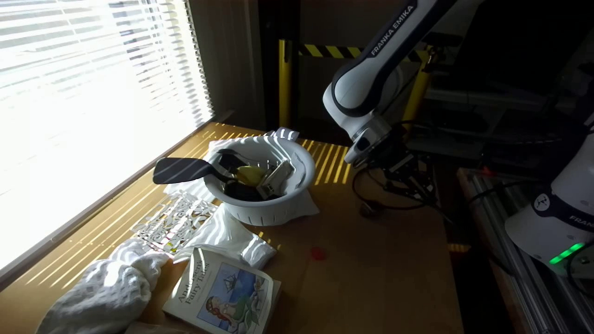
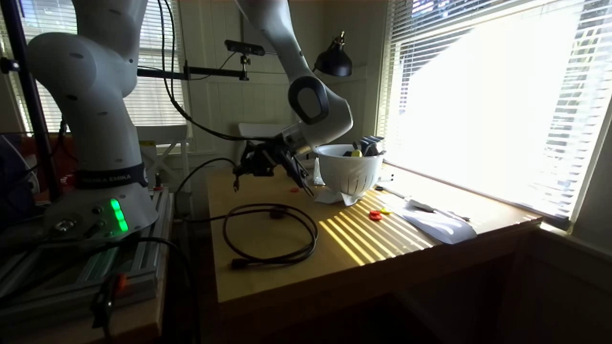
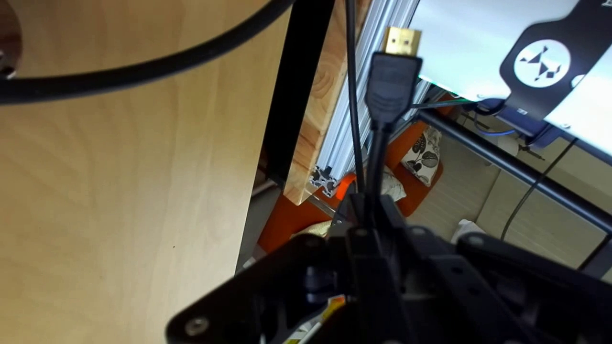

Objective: Untangle the cable

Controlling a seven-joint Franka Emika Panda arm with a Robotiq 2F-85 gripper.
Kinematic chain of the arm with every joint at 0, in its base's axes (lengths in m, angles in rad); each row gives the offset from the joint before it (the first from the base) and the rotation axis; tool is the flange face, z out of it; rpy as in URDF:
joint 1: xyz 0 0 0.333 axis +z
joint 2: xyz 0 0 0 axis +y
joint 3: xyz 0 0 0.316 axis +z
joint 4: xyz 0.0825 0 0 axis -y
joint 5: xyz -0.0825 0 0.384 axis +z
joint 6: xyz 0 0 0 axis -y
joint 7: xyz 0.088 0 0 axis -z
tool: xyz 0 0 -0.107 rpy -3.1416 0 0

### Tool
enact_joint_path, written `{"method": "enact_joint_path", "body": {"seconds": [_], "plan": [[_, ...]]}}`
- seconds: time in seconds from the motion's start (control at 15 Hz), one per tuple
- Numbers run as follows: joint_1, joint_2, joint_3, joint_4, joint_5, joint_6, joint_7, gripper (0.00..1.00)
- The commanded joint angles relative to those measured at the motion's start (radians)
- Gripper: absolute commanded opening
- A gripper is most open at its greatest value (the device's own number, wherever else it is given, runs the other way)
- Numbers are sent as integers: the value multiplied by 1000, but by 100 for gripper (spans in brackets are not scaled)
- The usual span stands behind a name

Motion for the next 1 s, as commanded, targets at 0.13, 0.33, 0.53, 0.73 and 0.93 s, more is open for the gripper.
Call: {"method": "enact_joint_path", "body": {"seconds": [0.13,0.33,0.53,0.73,0.93], "plan": [[-10,-22,18,-43,68,110,14,2],[-6,-35,34,-95,151,284,15,2],[-8,-34,61,-133,257,387,17,2],[1,-33,83,-152,323,437,31,2],[52,-37,73,-180,205,566,105,2]]}}
